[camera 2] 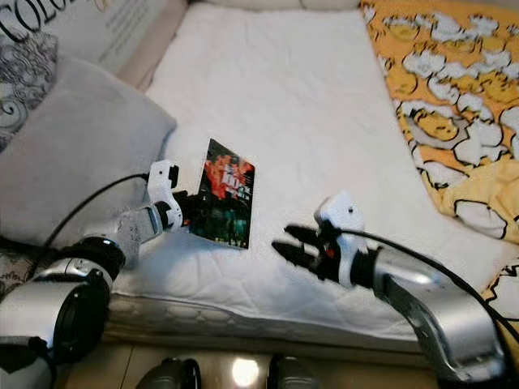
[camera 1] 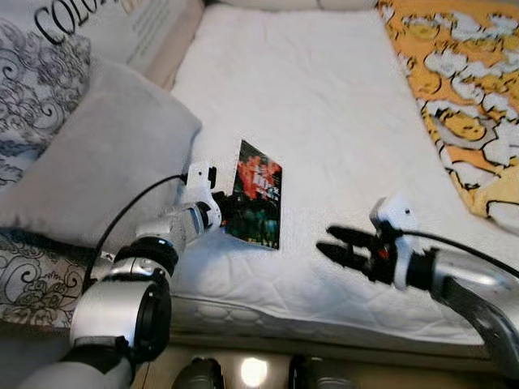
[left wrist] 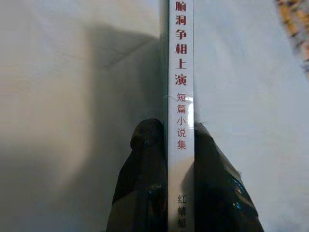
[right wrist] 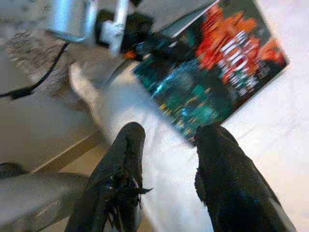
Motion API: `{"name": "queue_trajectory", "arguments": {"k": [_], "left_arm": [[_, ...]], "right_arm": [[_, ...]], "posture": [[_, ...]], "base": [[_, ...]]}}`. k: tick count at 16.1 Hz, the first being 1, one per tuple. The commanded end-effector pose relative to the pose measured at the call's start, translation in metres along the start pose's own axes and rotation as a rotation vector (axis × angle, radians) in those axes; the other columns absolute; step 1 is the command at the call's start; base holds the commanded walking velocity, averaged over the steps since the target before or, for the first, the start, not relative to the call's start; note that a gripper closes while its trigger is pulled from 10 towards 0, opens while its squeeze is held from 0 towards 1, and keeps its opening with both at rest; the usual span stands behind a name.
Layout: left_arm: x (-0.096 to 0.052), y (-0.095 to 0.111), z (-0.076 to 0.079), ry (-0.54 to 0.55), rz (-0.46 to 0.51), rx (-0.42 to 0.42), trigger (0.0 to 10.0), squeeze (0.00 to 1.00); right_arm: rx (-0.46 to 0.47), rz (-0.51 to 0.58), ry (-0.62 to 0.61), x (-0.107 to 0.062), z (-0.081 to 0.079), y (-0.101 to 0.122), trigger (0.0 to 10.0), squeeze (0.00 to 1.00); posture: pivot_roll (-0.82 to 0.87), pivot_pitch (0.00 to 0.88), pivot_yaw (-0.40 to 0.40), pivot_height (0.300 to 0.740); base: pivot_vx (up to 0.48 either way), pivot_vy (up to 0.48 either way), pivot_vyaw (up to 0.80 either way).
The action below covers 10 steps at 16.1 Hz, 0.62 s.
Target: Clean up the room
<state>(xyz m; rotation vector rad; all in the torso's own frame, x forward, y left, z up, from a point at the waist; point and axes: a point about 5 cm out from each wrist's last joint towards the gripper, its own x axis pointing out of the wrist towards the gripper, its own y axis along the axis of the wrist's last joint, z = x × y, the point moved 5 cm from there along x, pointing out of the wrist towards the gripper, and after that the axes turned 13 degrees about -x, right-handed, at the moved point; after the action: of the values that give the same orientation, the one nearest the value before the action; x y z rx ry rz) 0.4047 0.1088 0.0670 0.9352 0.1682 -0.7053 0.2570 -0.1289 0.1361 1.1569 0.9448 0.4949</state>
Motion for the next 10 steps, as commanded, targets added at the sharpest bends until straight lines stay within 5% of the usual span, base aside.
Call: {"name": "queue_trajectory", "arguments": {"k": [1,4,5,6,10], "left_arm": [[0.001,0.001,-0.004,0.054,0.004,0.046,10.0,0.00],[0.000,0.004,-0.011,0.108,0.012,0.116,10.0,0.00],[-0.001,0.006,-0.014,0.133,0.017,0.167,10.0,0.11],[-0.004,0.007,-0.022,0.178,0.026,0.202,10.0,1.00],[-0.008,0.006,-0.034,0.230,0.034,0.176,10.0,1.00]], "right_arm": [[-0.019,-0.020,0.030,-0.005,-0.008,0.000,10.0,0.00],[-0.060,-0.068,0.006,-0.006,-0.009,-0.007,10.0,0.00],[-0.067,-0.077,-0.009,-0.006,-0.008,-0.008,10.0,0.00],[-0.065,-0.088,-0.019,-0.006,-0.008,-0.009,10.0,0.00],[-0.075,-0.097,-0.033,-0.004,-0.004,-0.010,10.0,0.00]], "posture": [[-0.26,0.241,0.015,0.740],[-0.26,0.238,0.020,0.740],[-0.26,0.235,0.023,0.740],[-0.26,0.226,0.025,0.740],[-0.24,0.207,0.020,0.740]], "base": [[0.000,0.000,0.00],[0.000,0.000,0.00],[0.000,0.000,0.00],[0.000,0.000,0.00],[0.000,0.000,0.00]]}}
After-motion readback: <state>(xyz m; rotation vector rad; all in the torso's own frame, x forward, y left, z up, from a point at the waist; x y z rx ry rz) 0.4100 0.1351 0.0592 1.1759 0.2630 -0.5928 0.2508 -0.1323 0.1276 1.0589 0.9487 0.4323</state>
